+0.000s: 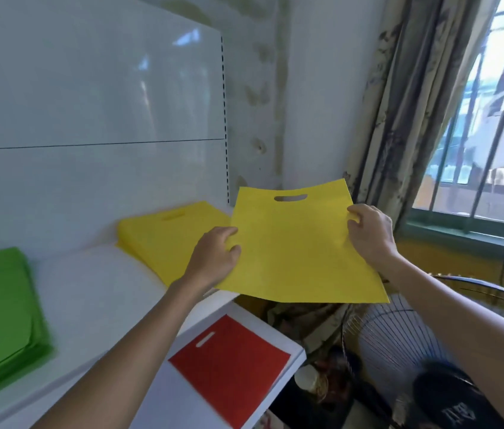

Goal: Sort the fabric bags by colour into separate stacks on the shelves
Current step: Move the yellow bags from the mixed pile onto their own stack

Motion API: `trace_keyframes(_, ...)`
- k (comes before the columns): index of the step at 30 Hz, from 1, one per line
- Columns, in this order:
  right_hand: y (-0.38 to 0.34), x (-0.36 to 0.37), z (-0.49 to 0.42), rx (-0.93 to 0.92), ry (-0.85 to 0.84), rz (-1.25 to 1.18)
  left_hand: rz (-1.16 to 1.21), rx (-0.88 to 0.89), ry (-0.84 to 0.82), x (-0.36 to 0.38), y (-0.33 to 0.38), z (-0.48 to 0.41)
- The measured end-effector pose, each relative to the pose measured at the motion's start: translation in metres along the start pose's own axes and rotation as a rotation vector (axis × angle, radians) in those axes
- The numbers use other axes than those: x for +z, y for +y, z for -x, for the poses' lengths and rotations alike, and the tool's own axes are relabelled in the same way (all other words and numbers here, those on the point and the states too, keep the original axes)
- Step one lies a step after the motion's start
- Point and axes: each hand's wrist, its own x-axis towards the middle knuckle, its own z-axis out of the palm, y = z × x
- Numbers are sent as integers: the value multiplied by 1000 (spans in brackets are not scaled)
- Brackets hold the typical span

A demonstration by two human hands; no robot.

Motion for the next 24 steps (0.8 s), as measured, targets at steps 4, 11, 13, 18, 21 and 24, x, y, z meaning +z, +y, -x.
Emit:
trace_keyframes(4,-6,36,-33,-60,-51,-25,-58,-71,35,-3,-18,-24)
trace_keyframes(11,-47,131,-89,-294,-268,-74,-168,-264,238,-27,-59,-30)
trace_keyframes(13,-60,156,-102,-396,-346,-57,-201,-333,296,-33,-65,-27)
trace_keyframes(18,-85,197,-117,-618,-516,-6,-294,-480,414,-39,-72,-16)
trace_keyframes(21,-82,226,-115,-678,-656,85,-357,-597,336,-35,-79,-7)
trace_keyframes(24,-73,250,-113,-613,-860,257,-423,-717,283,-32,-84,-4)
